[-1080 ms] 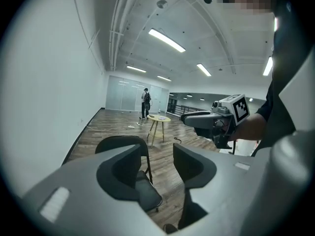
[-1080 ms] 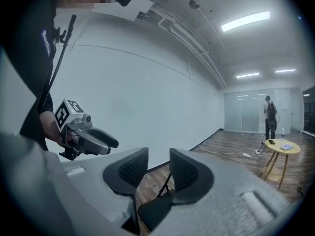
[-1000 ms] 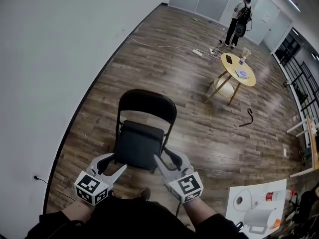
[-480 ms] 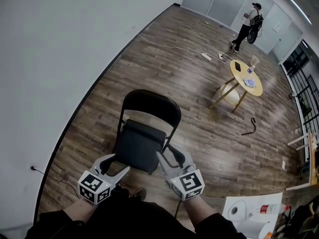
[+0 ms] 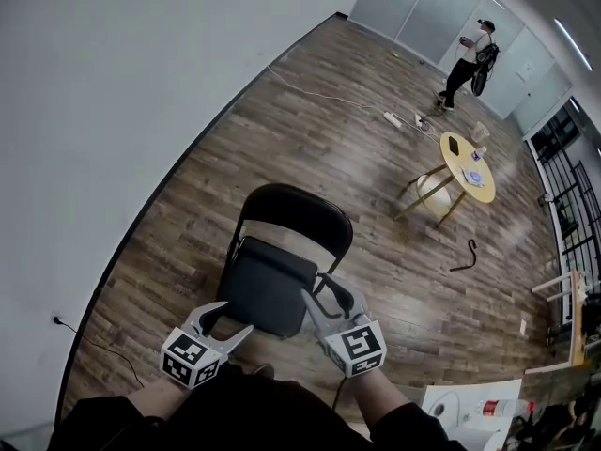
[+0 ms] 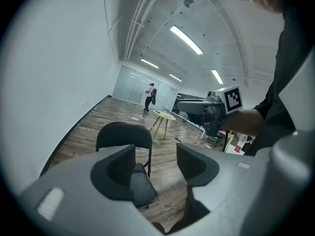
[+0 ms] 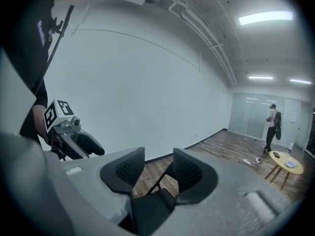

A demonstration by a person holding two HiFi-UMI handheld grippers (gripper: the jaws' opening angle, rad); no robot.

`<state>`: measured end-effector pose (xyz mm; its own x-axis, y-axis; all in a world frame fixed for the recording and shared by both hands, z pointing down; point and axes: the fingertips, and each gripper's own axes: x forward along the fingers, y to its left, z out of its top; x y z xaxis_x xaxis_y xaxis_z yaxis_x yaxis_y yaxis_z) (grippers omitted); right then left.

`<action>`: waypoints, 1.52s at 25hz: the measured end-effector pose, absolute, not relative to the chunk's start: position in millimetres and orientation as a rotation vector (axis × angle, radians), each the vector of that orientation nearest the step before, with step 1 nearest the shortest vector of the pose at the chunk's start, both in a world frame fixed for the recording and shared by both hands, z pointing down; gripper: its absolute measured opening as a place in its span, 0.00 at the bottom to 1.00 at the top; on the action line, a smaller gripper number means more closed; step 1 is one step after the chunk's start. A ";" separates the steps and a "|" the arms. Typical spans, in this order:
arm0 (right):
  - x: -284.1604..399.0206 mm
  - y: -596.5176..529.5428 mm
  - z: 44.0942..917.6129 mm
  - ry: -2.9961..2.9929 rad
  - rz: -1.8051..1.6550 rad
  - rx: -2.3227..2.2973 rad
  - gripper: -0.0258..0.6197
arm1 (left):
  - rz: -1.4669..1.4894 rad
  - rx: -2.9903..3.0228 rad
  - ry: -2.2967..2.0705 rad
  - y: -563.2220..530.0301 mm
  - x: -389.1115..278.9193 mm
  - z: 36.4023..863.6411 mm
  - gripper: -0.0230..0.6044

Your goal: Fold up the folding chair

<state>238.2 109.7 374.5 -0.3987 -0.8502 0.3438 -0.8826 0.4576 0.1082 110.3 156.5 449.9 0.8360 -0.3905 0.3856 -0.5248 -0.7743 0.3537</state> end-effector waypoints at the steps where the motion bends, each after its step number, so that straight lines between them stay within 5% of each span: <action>1: 237.8 103.9 374.5 -2.346 0.124 1.472 0.31 | 0.406 2.559 -0.668 154.0 108.4 452.2 0.45; 17: 254.2 37.5 417.1 -2.356 0.111 1.301 0.35 | 0.488 2.483 -0.747 130.9 112.0 500.3 0.48; 38: 330.8 -52.5 473.6 -2.331 0.039 1.036 0.40 | 0.215 1.935 -1.114 117.7 154.0 609.6 0.51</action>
